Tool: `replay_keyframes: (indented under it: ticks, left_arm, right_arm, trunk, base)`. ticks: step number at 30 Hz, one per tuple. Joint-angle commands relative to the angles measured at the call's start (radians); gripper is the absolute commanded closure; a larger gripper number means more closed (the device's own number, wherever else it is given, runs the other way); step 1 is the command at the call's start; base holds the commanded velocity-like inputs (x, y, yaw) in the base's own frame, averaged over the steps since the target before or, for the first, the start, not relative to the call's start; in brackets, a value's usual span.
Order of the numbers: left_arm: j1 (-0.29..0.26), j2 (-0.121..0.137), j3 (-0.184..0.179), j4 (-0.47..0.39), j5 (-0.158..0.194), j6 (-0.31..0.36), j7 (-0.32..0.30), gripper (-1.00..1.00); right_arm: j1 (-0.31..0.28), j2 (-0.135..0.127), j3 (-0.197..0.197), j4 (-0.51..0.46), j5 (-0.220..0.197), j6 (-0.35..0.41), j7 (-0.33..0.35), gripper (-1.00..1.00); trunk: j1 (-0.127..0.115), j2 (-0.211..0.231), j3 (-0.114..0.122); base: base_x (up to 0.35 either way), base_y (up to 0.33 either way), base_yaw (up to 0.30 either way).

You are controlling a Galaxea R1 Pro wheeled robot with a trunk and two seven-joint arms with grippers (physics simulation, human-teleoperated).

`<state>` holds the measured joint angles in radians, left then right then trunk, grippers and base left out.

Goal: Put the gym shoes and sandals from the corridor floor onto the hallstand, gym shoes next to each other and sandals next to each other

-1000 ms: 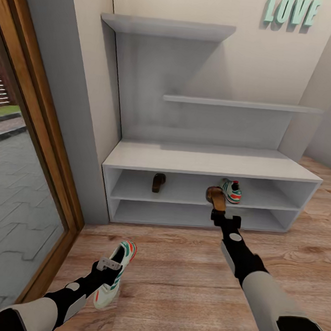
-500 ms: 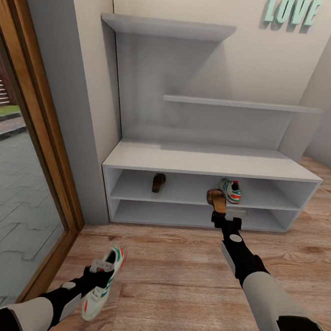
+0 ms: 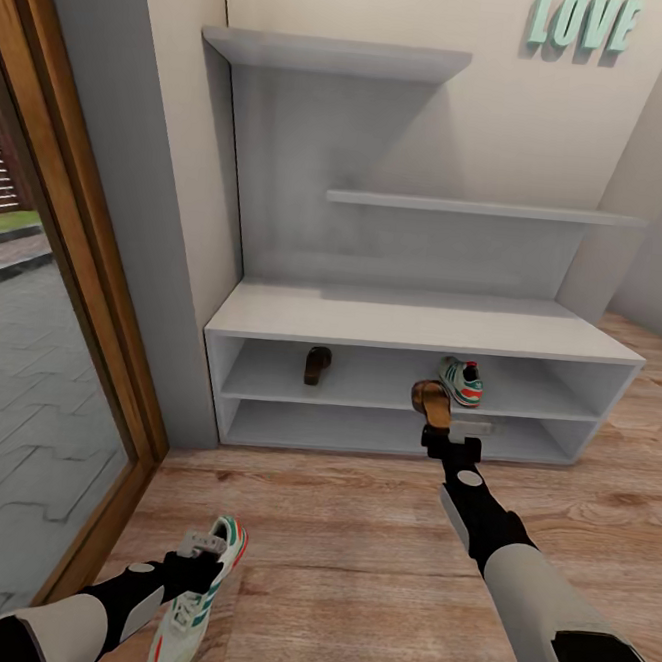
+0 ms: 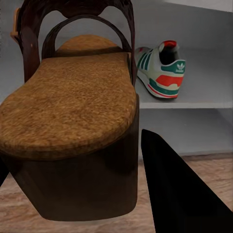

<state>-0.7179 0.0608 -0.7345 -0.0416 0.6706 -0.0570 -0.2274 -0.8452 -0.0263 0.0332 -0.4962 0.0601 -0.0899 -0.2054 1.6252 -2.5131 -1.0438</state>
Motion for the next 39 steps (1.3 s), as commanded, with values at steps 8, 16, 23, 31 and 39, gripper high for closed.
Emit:
replay_keyframes:
  ticks: [8, 16, 23, 31, 39]
  left_arm:
    - [0.0, 0.002, 0.003, 0.001, 0.001, 0.009, 0.0, 1.0]
    - [0.0, 0.003, 0.004, -0.001, 0.002, 0.131, 0.001, 1.0]
    - [0.0, 0.004, 0.004, -0.001, 0.003, 0.166, 0.002, 1.0]
    - [0.0, 0.004, 0.003, -0.003, 0.003, 0.169, 0.002, 1.0]
    - [0.0, 0.004, 0.002, -0.003, 0.003, 0.169, 0.003, 1.0]
  right_arm:
    - [0.0, 0.003, 0.0, -0.003, -0.003, -0.059, 0.001, 1.0]
    - [0.0, 0.023, -0.001, -0.005, -0.007, -0.116, -0.012, 1.0]
    - [0.0, 0.067, -0.001, -0.003, -0.011, -0.129, -0.14, 1.0]
    - [0.001, 0.095, -0.001, 0.021, -0.012, -0.132, -0.157, 1.0]
    - [0.003, 0.099, -0.001, 0.067, -0.013, -0.132, -0.157, 1.0]
  trunk:
    - [0.0, 0.0, 0.0]
    - [0.0, 0.0, 0.0]
    - [0.0, 0.0, 0.0]
    - [0.0, 0.0, 0.0]
    - [0.0, 0.0, 0.0]
  base:
    - [0.0, 0.0, 0.0]
    - [0.0, 0.0, 0.0]
    - [0.0, 0.0, 0.0]
    - [0.04, 0.086, 0.0]
    - [0.033, 0.065, 0.0]
